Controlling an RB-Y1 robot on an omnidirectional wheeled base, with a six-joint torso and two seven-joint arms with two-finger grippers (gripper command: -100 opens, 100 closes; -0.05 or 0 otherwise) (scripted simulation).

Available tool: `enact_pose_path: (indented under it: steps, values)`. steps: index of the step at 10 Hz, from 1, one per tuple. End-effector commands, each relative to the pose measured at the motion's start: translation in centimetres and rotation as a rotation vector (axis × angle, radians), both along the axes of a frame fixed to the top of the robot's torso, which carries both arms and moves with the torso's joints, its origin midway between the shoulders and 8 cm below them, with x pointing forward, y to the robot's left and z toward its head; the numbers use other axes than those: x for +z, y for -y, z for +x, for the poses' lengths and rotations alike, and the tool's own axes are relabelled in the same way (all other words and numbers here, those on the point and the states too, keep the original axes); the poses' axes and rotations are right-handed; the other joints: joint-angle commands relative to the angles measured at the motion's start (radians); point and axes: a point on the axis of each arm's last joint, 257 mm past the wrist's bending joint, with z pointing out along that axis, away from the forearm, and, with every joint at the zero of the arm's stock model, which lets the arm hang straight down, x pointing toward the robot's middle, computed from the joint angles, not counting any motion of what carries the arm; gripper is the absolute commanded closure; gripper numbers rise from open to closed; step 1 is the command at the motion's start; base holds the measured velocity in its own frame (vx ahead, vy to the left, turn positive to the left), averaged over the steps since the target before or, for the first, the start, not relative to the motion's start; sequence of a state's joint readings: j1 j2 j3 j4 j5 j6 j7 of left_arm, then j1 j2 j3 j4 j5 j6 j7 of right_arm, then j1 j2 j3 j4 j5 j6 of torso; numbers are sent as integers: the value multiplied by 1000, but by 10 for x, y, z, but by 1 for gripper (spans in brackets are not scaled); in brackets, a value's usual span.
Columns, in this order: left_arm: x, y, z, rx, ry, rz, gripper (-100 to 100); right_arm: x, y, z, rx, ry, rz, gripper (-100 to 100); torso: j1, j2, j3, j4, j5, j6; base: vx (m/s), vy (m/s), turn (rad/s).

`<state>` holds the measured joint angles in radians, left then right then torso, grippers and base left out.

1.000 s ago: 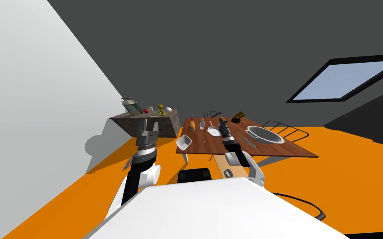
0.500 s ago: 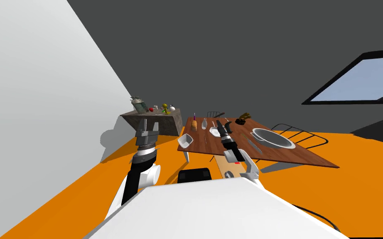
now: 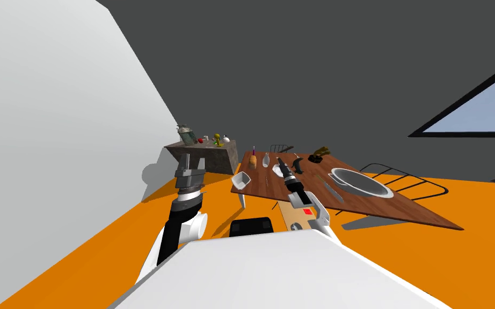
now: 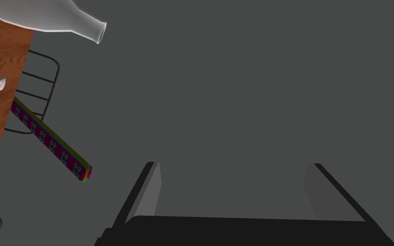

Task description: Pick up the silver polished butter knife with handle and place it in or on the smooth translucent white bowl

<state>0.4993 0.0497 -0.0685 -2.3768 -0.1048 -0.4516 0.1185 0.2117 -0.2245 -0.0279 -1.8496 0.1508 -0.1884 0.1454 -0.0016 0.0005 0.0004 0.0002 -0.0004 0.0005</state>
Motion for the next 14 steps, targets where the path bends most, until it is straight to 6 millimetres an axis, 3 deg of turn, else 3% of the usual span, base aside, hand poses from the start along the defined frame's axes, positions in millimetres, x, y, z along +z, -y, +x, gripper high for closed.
enact_pose_path:
  steps: [1, 5, 14]
  values:
    - [0, 0, 0, 0, 0, 0, 0, -13, 3, 12, -10, -34, -22, -100, 0, 0, 0, 0, 0, 0, -24, -21, 160]
    - [0, 0, 0, 0, 0, 0, 0, -42, 10, 21, -27, -100, -41, -100, 1, 0, 0, 0, 0, -1, -19, -12, 85]
    - [0, 0, 0, 0, 0, 0, 0, -133, 38, 51, -87, -338, -162, -100, 1, -1, 0, 0, 0, 0, -19, -9, 123]
